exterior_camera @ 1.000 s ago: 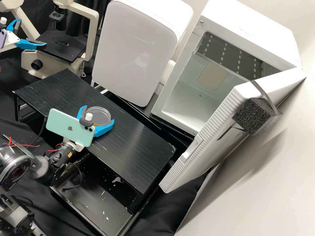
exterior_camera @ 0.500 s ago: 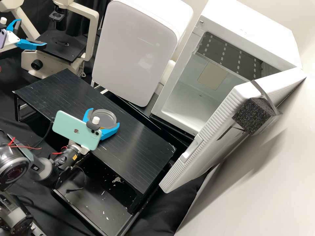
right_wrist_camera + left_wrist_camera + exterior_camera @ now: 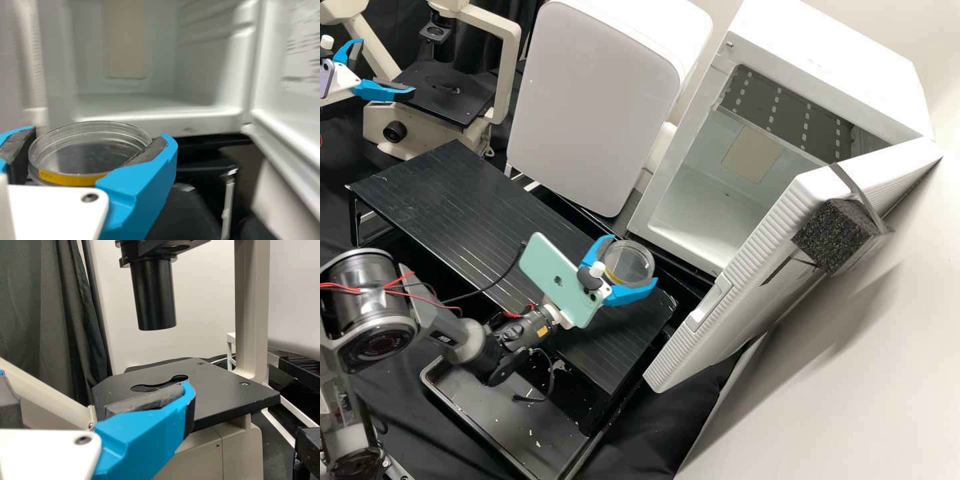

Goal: Place the petri dish in the incubator

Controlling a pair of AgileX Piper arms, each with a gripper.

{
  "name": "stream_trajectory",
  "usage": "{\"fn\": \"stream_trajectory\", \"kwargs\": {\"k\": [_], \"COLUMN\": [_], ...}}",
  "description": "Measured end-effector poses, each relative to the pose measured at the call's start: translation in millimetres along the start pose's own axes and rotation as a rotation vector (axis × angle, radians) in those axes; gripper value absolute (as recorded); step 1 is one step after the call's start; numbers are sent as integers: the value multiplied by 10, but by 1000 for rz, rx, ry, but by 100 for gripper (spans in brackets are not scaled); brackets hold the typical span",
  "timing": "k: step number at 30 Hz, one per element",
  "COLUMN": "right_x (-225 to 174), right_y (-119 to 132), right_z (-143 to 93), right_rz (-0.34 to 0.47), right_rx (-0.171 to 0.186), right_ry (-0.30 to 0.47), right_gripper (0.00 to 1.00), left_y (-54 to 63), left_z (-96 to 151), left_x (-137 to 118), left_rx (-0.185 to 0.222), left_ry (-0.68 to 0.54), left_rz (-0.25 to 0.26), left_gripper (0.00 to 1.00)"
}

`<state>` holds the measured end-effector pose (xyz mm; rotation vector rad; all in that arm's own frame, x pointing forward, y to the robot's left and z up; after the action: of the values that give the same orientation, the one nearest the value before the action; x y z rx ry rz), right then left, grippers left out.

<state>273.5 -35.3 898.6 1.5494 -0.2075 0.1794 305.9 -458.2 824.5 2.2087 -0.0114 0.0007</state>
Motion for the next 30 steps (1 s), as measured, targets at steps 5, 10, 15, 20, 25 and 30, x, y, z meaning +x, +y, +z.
{"fn": "stream_trajectory", "kwargs": {"k": [5,10,15,20,25,30], "right_x": [300,674,1011,1389,1639,1814], "right_y": [101,134,81,13,-14,44], "right_z": [79,62,17,47,153,250], "right_rz": [71,144,138,99,79,101], "right_rx": [-12,-47,-78,-101,-97,-88], "right_ry": [-1,23,41,12,-33,-44], "right_gripper": [0,0,0,0,0,0], "left_y": [0,0,0,0,0,0], "left_z": [0,0,0,0,0,0], "left_x": [0,0,0,0,0,0], "left_rx": [0,0,0,0,0,0], "left_ry": [0,0,0,0,0,0], "left_rz": [0,0,0,0,0,0], "left_gripper": [100,100,100,100,100,100]}}
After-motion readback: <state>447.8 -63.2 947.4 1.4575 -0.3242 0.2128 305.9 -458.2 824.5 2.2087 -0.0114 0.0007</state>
